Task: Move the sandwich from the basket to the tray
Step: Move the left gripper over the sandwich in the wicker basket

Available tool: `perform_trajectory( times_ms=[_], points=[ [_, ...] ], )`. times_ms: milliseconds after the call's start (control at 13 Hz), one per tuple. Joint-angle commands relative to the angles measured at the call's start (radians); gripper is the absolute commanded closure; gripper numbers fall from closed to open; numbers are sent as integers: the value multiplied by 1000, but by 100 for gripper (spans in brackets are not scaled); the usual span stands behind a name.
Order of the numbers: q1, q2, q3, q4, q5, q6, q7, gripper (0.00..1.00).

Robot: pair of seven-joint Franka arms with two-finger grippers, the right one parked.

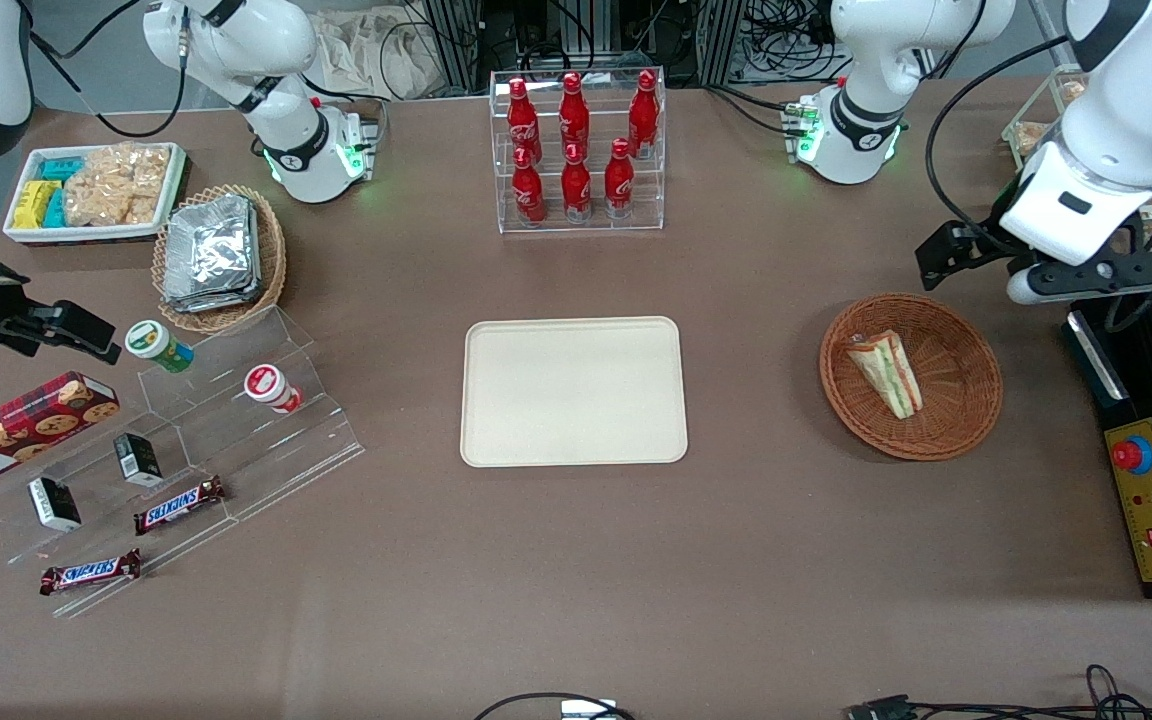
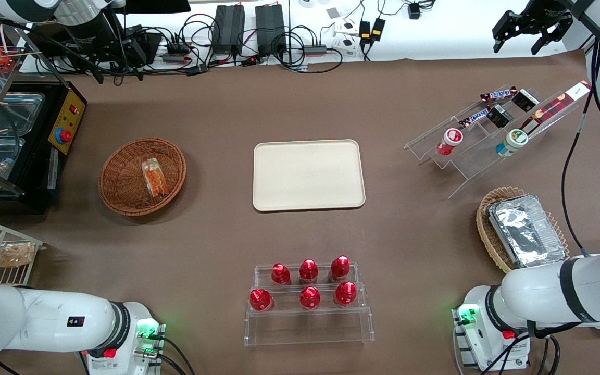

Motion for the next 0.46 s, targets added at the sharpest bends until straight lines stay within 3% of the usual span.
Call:
perform_trajectory(
  times_ms=[0,385],
  points=[
    [36,-7,-41,17,16,-40,1,0],
    [41,-13,-29,-26,18,-75,-37,0]
  ],
)
